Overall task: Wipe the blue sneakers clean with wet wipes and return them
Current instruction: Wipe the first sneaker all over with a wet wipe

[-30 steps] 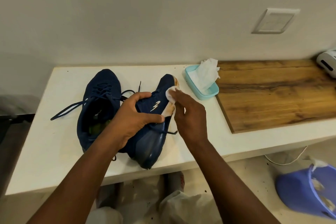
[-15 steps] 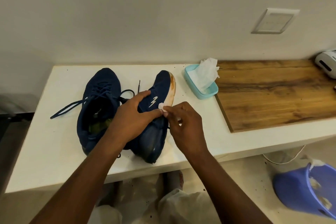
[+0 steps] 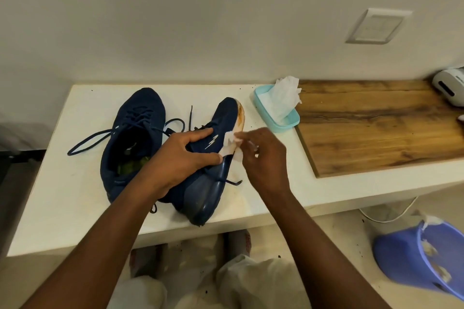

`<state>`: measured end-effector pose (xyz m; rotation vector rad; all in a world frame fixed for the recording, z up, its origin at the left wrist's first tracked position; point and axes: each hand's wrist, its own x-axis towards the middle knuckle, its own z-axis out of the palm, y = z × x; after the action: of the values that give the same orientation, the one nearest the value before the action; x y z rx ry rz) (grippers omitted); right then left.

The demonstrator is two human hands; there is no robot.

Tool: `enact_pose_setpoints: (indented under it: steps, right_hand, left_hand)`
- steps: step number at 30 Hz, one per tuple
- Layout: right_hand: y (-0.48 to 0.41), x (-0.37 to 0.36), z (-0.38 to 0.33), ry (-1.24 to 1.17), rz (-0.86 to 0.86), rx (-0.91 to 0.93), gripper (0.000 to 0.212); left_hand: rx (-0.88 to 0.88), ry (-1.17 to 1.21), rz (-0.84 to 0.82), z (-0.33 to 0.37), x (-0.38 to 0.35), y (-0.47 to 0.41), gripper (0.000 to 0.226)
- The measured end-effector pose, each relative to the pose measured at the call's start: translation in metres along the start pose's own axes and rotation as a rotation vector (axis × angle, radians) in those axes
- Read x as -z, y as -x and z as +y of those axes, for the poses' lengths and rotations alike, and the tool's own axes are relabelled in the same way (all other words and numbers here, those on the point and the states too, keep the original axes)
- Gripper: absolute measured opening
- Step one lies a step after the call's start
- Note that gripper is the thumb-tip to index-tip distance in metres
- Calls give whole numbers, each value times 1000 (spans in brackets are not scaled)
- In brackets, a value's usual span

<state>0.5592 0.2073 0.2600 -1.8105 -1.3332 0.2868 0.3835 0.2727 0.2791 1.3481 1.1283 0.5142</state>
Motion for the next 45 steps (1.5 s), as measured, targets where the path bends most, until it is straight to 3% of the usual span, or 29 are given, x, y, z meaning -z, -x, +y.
enact_pose_setpoints:
  steps: [3, 6, 8, 13, 16, 22, 26, 32, 34, 40, 45]
  right_hand:
    - [-10, 2, -6, -1, 39, -8, 20]
    - [14, 2, -11, 3, -78, 159, 23]
    - [26, 4, -12, 0, -141, 132, 22]
    - [7, 12, -5, -29, 12, 75, 23]
    - [25, 12, -17, -54, -62, 146, 18]
    - [30, 10, -20, -68, -146, 142, 13]
    - [13, 11, -23, -248, -87, 19, 26]
    - [5, 10, -18, -188, -53, -39, 12]
    - [8, 12, -19, -164, -76, -14, 12]
    - [16, 6, -22, -84, -160, 73, 16]
    - [-4, 2, -23, -25, -63, 73, 17]
  left_hand:
    - [14, -17, -26, 2, -2, 8, 70]
    - [29, -46, -2, -3, 1, 17, 68]
    - [38, -46, 24, -5, 3, 23, 64]
    - [82, -25, 8, -8, -1, 39, 57]
    - [77, -42, 25, -12, -4, 48, 59]
    - [29, -348, 228, -21, -16, 57, 85]
    - [50, -612, 313, -23, -26, 63, 76]
    - [-164, -1029, 514, -19, -28, 73, 65]
    - [-226, -1014, 529, -17, -28, 70, 56]
    - [-409, -891, 348, -33, -37, 47, 49]
    - [-446, -903, 388, -38, -40, 43, 47]
